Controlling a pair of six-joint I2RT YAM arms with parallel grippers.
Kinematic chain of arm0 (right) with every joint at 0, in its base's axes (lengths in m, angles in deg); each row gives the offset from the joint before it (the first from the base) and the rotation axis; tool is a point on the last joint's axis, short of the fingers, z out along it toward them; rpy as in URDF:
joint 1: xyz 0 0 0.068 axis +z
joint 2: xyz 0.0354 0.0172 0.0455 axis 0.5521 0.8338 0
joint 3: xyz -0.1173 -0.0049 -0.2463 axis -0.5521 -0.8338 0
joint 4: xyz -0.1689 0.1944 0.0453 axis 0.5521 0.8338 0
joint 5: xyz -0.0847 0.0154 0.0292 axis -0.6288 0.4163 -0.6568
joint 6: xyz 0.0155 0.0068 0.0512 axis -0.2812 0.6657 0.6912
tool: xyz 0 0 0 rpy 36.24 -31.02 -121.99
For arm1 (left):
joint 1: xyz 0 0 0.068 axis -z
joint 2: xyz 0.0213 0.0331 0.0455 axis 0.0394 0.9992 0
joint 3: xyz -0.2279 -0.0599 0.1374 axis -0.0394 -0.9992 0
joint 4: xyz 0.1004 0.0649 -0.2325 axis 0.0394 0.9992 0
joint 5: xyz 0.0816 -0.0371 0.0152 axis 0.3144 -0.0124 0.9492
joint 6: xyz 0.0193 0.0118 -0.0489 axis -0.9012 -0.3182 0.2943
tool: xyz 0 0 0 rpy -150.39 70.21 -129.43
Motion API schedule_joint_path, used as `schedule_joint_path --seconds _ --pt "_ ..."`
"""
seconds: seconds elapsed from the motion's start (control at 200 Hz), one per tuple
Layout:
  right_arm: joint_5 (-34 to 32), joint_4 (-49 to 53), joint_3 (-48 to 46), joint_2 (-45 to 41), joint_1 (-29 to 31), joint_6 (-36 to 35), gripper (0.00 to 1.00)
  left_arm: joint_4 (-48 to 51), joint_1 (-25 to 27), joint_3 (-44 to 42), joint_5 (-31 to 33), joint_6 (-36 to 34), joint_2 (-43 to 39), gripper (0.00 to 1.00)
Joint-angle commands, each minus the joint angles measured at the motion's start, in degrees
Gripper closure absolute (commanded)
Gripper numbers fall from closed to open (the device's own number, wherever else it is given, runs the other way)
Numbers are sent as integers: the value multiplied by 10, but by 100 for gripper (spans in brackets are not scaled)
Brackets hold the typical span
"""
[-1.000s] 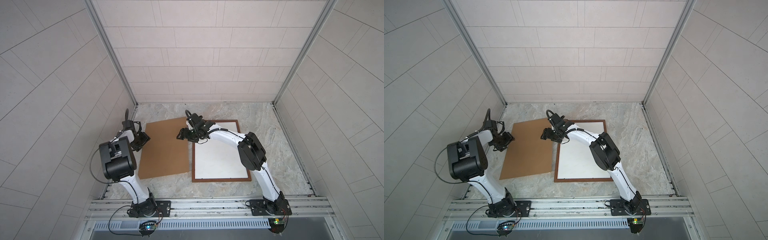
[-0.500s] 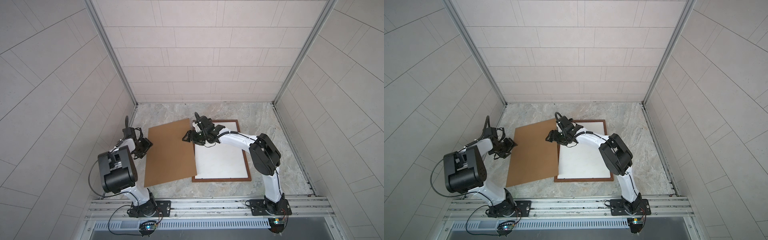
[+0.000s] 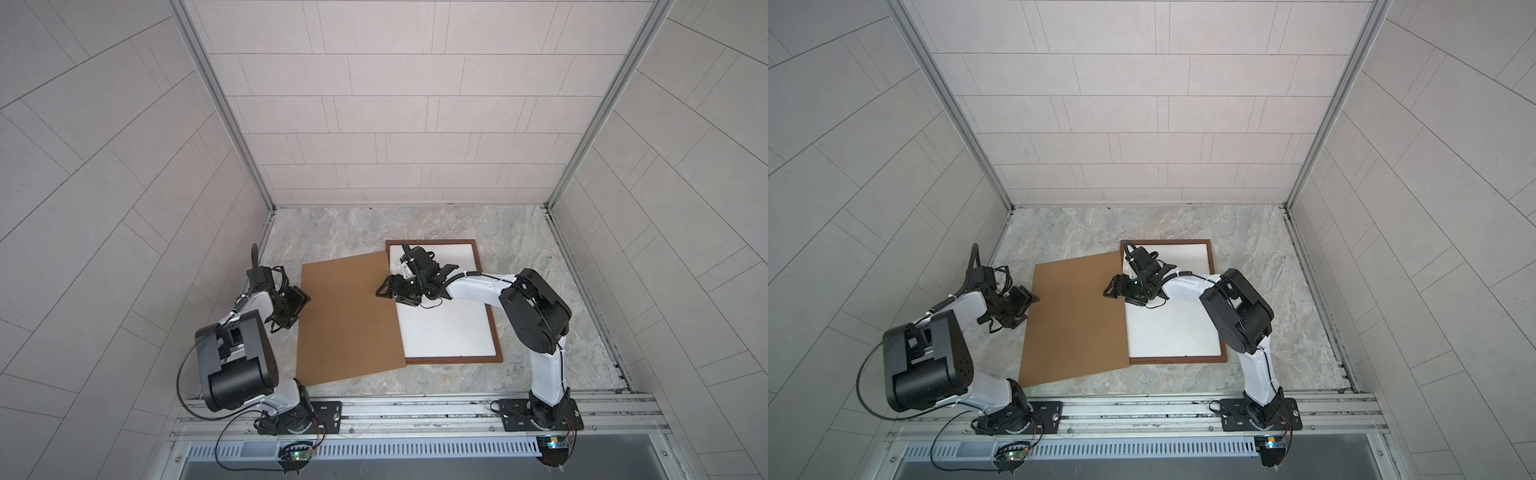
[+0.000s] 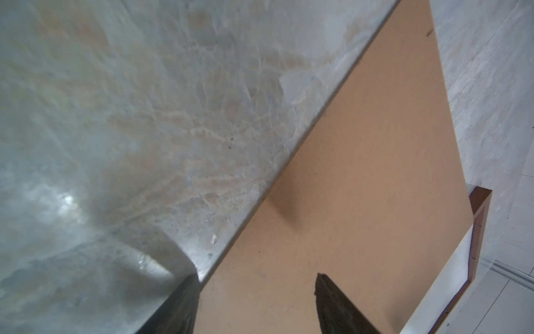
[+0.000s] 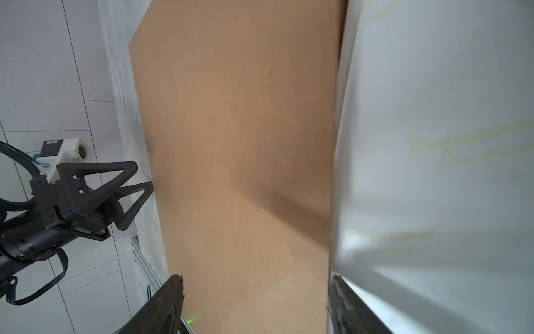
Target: Put the photo into the frame
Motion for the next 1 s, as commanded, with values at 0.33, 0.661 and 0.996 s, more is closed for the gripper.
schedule_joint_path --seconds 0.33,0.661,0.996 --pt "16 104 31 2 -20 -158 26 84 14 5 -6 5 -11 31" --pt "85 86 55 38 -25 -159 32 80 13 15 -6 -10 28 31" --pt "161 29 42 18 -27 -121 35 69 12 15 -21 -8 42 31"
